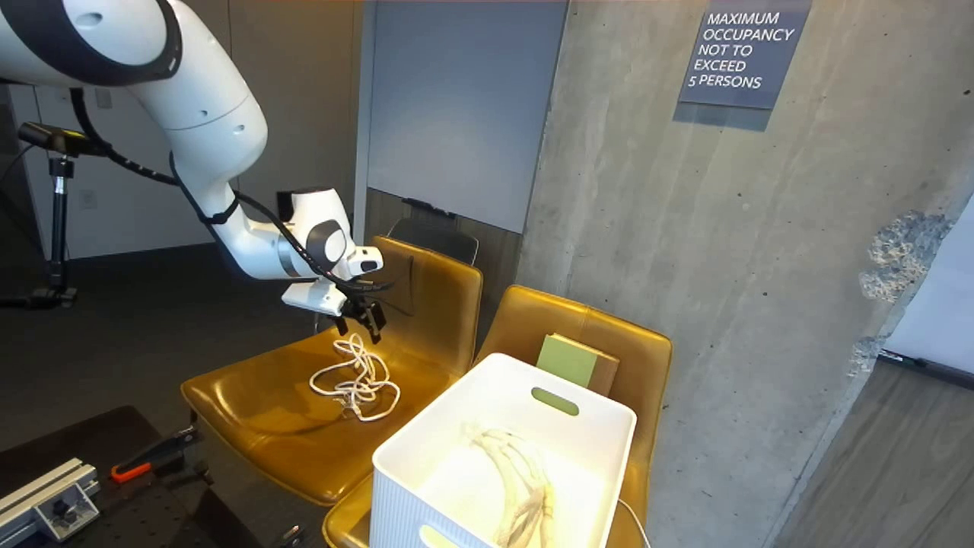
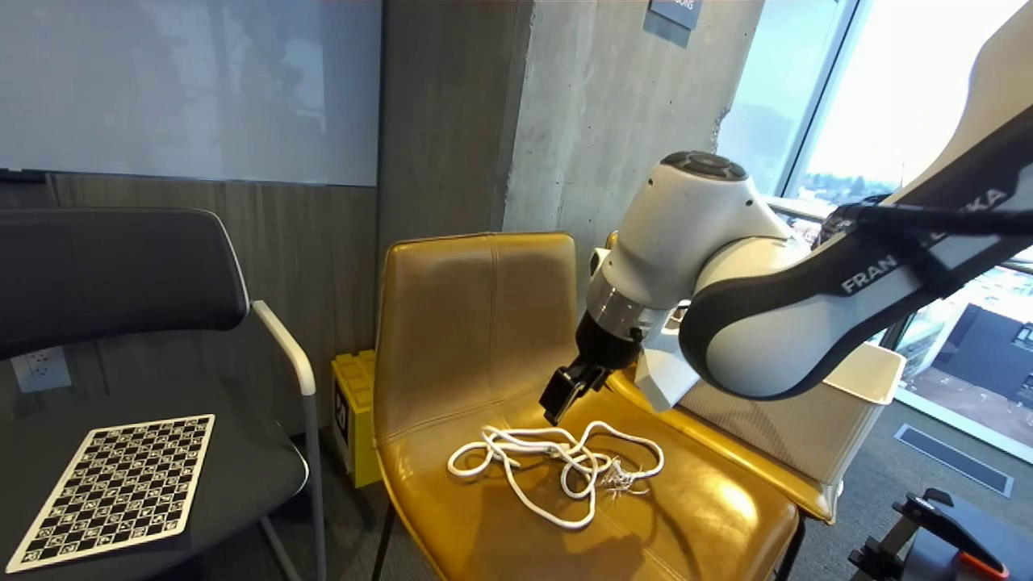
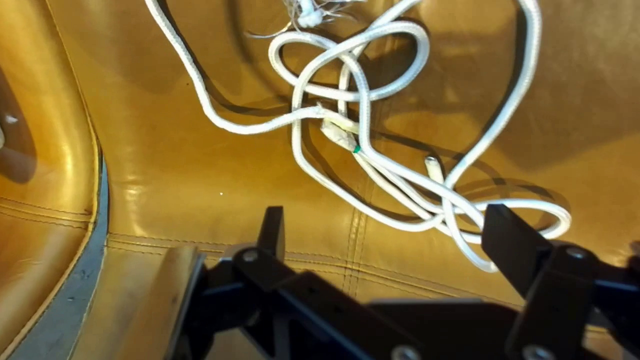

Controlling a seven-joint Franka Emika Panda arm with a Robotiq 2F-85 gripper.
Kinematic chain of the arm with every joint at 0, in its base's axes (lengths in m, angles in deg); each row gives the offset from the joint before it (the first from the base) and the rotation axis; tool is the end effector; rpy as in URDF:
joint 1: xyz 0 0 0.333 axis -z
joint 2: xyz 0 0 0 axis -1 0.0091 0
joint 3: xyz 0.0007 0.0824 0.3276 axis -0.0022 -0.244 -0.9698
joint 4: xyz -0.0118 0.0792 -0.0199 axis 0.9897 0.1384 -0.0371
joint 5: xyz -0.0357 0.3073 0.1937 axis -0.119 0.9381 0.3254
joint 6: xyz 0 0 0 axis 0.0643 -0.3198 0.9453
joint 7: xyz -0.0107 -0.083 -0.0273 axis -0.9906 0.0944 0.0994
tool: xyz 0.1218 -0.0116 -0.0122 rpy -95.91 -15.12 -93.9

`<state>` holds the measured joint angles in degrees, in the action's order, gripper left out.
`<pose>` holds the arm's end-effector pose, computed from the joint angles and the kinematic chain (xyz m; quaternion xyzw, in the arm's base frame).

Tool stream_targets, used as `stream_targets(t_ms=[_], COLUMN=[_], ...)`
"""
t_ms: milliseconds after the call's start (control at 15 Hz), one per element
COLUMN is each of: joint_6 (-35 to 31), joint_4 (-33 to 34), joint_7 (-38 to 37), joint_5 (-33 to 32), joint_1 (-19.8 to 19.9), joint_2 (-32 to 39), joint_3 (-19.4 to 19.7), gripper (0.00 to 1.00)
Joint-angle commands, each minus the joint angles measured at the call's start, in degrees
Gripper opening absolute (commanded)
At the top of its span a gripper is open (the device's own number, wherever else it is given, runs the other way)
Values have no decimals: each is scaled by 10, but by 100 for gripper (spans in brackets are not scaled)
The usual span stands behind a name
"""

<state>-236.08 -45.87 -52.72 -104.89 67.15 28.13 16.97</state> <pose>0.6489 0.1858 0.1887 0.9809 0.1012 0.1516 0.0679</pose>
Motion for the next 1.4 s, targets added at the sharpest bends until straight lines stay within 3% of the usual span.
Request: stream_targets(t_ms=[0, 400, 800, 867, 933, 1333], joint_6=[-2, 14, 27, 33, 41, 81], joint_4=[71, 134, 139, 142, 143, 148], joint_7=[-9, -26, -49, -51, -53, -64], joint_5=[-13, -1, 8, 8, 8, 0], joint_1=[-22, -34, -50, -52, -54, -57], joint_2=[68, 165, 206, 207, 207, 192], joint_3=[40, 75, 81, 84, 86, 91], gripper=[100, 100, 100, 92, 72, 29])
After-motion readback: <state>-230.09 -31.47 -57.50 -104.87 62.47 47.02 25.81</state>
